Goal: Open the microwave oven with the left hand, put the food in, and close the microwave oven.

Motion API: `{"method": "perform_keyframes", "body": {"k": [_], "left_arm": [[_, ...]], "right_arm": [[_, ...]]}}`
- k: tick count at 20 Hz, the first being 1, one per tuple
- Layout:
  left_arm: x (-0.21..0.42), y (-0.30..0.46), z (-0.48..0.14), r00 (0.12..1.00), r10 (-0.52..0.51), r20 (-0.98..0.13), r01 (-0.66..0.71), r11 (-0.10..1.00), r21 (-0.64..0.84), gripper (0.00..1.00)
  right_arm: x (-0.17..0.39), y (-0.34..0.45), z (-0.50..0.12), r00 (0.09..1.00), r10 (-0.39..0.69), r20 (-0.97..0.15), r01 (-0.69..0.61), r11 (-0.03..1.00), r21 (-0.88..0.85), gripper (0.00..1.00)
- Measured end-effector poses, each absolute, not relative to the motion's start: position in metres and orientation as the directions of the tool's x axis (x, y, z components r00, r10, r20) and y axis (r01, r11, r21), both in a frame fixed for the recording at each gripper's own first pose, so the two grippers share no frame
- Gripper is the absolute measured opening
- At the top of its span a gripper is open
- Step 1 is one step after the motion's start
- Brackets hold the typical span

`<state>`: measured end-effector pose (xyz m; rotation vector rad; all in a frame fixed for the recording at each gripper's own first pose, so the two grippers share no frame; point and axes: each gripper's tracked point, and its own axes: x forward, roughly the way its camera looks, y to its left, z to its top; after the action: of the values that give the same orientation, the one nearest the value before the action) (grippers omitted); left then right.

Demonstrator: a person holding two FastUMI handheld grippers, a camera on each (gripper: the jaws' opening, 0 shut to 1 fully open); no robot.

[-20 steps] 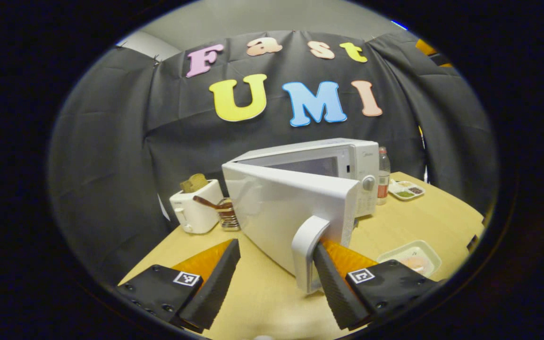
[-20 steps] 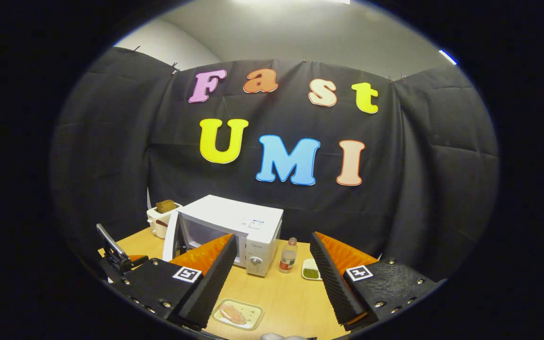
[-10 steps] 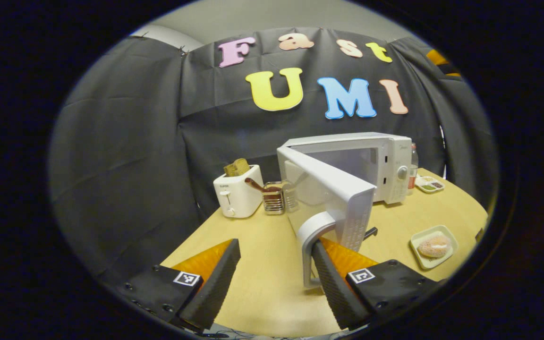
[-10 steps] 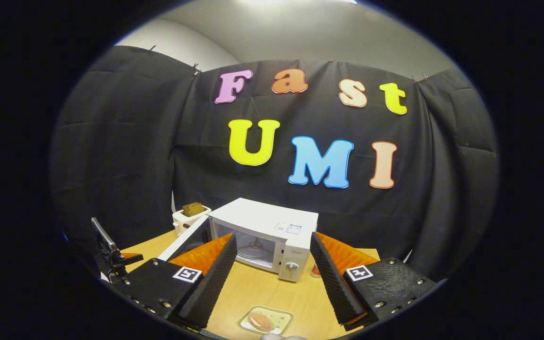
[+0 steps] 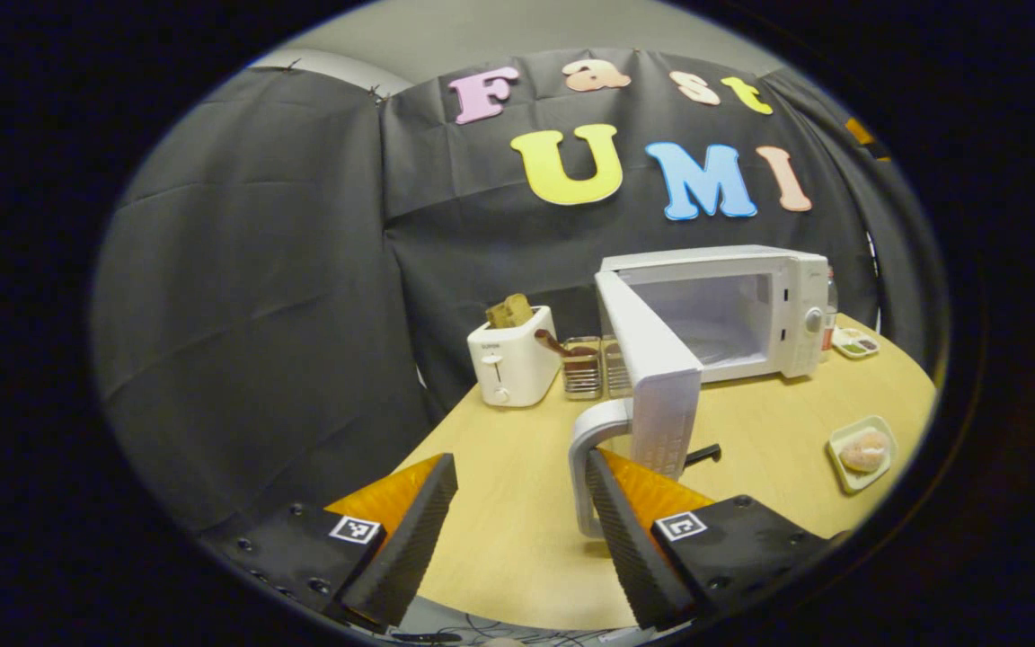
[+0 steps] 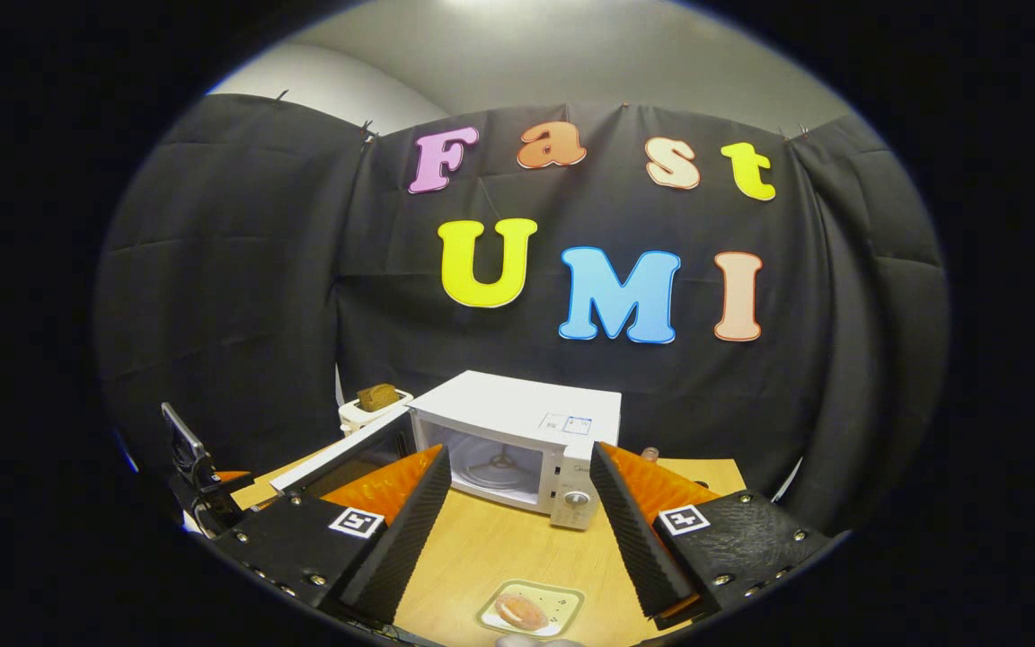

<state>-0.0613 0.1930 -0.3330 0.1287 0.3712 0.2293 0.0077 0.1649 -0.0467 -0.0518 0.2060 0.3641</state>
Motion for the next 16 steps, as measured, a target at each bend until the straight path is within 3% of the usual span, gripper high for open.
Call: {"method": "perform_keyframes", "body": {"k": [16], "left_arm": [[-0.073,0.182,-0.308,0.924,0.247,-0.293,-0.201,0.963,0.177,0.96]], "right_arm": [[0.009,0.161,-0.051,0.911,0.368,-0.189,-0.382,0.923,-0.042,0.95]]}}
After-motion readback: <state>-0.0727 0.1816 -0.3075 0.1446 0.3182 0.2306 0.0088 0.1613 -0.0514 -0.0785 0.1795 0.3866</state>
